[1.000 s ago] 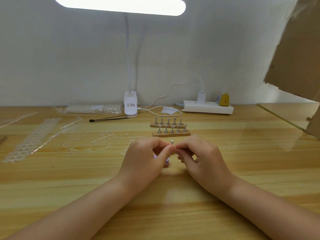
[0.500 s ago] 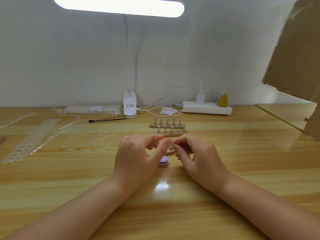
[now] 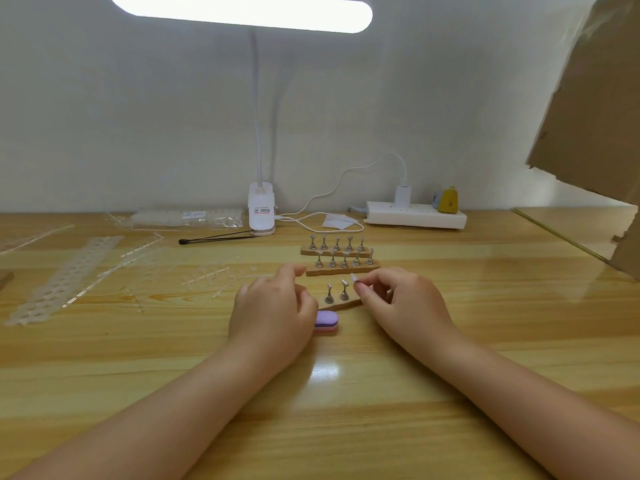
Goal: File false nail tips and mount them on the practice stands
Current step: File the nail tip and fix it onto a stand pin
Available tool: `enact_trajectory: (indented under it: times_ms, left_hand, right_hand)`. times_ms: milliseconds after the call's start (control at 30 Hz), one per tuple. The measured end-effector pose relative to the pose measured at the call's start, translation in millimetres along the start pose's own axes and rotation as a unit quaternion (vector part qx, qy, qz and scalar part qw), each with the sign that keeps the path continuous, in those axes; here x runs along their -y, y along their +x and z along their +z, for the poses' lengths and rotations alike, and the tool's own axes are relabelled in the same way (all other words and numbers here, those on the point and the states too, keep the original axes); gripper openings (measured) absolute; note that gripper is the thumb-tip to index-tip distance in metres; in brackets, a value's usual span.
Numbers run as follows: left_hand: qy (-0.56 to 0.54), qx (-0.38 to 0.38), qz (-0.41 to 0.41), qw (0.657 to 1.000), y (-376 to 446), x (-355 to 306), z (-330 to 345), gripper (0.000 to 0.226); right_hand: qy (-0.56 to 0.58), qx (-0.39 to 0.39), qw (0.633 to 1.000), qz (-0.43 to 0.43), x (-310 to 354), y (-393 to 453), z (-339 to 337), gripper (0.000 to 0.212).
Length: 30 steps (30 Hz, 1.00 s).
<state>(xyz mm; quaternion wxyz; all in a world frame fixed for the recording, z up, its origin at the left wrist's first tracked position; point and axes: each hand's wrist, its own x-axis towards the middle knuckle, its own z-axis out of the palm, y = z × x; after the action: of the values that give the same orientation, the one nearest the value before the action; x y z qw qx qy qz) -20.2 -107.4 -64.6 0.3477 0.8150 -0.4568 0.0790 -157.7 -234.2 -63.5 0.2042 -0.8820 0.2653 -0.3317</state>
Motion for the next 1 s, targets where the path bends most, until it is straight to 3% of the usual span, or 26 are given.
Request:
enact_trajectory:
  times_ms: [267, 833, 933, 1000]
  left_hand:
    - [0.007, -0.012, 0.011, 1.000, -0.4, -0.5, 1.9, 0.034]
    - [0.033, -0.015, 0.018, 0.999, -0.3, 2.2, 5.5, 0.031]
    - [0.087, -0.008, -0.005, 0.996, 5.6, 6.4, 1.2, 0.036]
    - [0.191, -0.005, -0.025, 0.981, 13.1, 13.8, -5.2, 0.038]
  right_hand:
    - [0.003, 0.026, 0.997, 0.072, -6.1, 5.9, 3.8, 0.015]
    - [-0.119, 0.036, 0.992, 0.030, 3.7, 2.1, -1.9, 0.025]
    - [-0.102, 0.023, 0.994, 0.028, 3.1, 0.2, -2.0, 0.021]
    - [-0.094, 0.018, 0.995, 0.034, 1.8, -0.7, -2.6, 0.020]
